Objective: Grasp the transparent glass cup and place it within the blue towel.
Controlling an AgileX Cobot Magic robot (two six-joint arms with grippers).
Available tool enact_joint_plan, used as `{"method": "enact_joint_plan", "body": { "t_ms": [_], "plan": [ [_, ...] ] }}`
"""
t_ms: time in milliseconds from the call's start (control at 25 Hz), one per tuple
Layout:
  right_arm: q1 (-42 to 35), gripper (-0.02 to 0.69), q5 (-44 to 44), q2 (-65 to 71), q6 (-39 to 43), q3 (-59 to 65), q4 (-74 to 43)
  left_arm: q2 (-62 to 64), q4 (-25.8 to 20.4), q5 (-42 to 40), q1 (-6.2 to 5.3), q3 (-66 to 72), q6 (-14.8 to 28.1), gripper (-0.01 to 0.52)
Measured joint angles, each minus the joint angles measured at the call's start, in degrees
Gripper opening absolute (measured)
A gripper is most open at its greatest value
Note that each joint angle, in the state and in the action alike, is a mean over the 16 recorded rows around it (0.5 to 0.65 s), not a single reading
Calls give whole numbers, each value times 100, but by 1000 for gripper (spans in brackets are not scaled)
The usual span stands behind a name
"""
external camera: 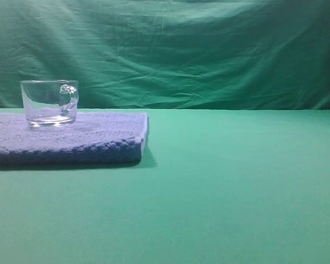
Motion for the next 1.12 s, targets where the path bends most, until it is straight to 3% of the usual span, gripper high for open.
{"method": "enact_joint_plan", "body": {
  "t_ms": [600, 1120],
  "plan": [
    [-1806, 48, -1718, -2959, 39, 3835, -4, 0, 0, 0, 0, 0, 0, 0],
    [-2420, 48, -2148, -3632, 47, 5232, 102, 0, 0, 0, 0, 0, 0, 0]
  ]
}}
